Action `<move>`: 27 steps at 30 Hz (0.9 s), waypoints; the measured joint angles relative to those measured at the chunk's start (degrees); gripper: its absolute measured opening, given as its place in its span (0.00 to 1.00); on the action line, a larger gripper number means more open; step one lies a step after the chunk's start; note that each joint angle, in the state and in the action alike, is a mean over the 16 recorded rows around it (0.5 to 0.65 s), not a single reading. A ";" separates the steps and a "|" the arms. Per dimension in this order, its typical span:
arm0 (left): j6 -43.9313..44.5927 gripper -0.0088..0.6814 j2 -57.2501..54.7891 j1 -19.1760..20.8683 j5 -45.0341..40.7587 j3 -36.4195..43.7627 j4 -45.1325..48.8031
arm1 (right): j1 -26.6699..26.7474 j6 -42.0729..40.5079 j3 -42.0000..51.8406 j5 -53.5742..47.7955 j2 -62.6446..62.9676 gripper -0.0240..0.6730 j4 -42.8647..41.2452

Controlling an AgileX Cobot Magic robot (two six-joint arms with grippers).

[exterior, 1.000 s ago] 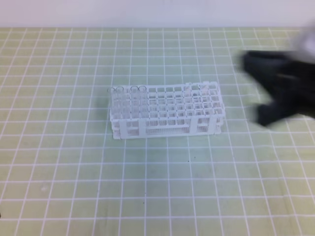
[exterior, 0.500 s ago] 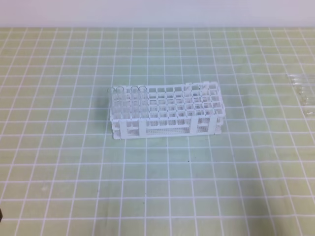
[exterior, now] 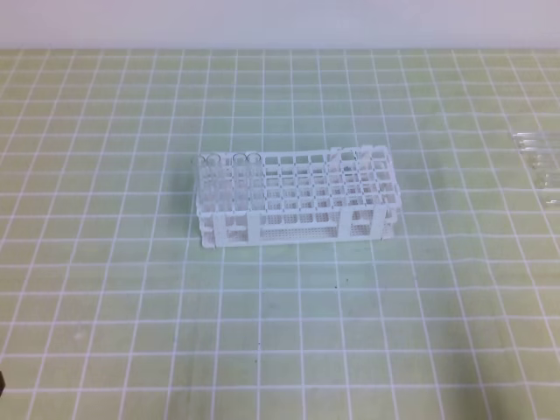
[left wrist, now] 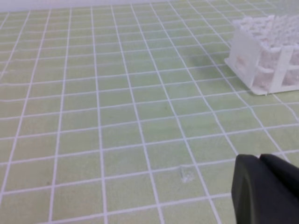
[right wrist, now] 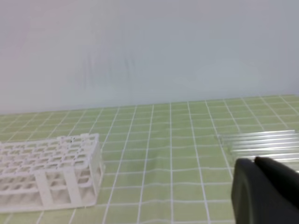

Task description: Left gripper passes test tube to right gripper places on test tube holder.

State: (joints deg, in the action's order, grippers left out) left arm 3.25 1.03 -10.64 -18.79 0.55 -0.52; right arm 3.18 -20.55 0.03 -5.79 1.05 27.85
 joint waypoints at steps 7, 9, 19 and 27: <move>-0.06 0.01 0.60 1.30 0.40 0.47 -0.18 | 0.00 2.43 0.03 -1.35 0.10 0.01 -2.60; -0.08 0.01 0.80 1.65 0.52 0.63 -0.24 | 0.00 3.91 0.03 -2.62 0.10 0.01 -4.40; -0.07 0.01 0.80 2.17 0.46 0.55 -0.22 | 0.00 11.33 0.03 -9.41 0.10 0.01 -14.14; -0.05 0.01 0.60 2.13 0.34 0.40 -0.18 | 0.00 12.00 0.03 -10.35 0.10 0.01 -15.75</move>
State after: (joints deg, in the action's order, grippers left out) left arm 3.20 1.63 -8.50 -18.45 0.95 -0.70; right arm 3.18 -8.55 0.06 -16.14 1.15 12.10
